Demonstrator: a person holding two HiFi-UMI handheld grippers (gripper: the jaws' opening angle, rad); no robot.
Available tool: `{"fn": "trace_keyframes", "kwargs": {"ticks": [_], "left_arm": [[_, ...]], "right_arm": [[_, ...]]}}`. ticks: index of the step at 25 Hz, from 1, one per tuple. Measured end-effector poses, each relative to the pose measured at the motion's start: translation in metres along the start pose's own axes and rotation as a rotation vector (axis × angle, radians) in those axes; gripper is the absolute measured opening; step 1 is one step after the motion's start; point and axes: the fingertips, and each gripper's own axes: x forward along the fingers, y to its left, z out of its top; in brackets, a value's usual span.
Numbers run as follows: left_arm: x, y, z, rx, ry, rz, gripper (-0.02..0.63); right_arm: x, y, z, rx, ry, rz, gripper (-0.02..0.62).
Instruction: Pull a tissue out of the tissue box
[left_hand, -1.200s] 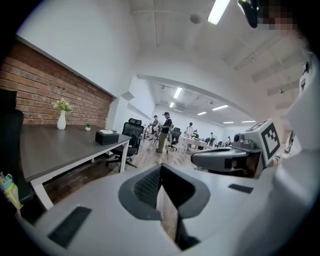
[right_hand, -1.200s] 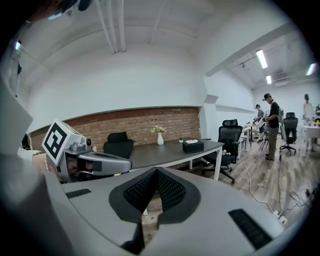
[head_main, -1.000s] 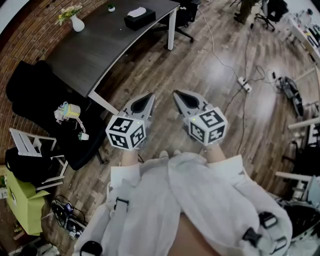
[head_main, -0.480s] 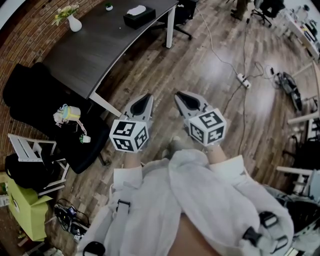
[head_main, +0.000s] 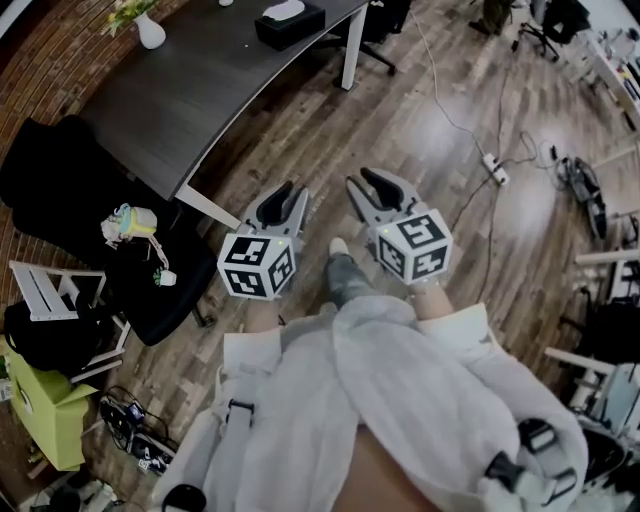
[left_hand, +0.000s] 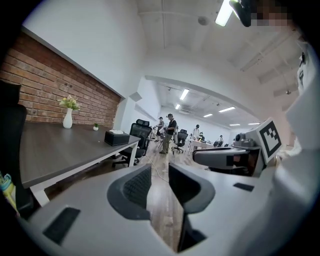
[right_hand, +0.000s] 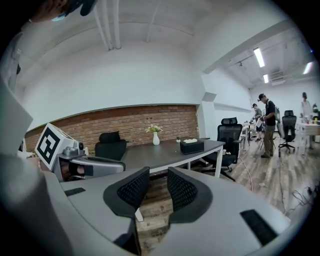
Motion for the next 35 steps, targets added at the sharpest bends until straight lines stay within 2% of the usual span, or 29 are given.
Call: {"fn": "trace_keyframes", "kwargs": {"ticks": [7, 14, 26, 31, 35], "left_arm": [[0.066, 0.038, 0.051, 0.022, -0.025, 0.039, 0.098], [0.132, 0.059, 0.094, 0.022, -0.049, 0.076, 0.109], [0.180, 0.081, 0.099, 0.002, 0.012, 0.109, 0.114], [0.204, 0.095, 0.104, 0.001, 0.008, 0.082, 0.114], [0.235, 0.111, 0.110, -0.009, 0.019, 0.025, 0.114]], "right_arm": [[0.062, -0.055, 0.042, -0.014, -0.023, 0.036, 0.092], [0.106, -0.118, 0.075, -0.020, -0.041, 0.061, 0.095], [0.145, -0.163, 0.073, 0.040, -0.007, 0.095, 0.098], [0.159, -0.176, 0.067, 0.049, 0.007, 0.081, 0.098], [0.177, -0.193, 0.071, 0.050, 0.009, 0.044, 0.098]]}}
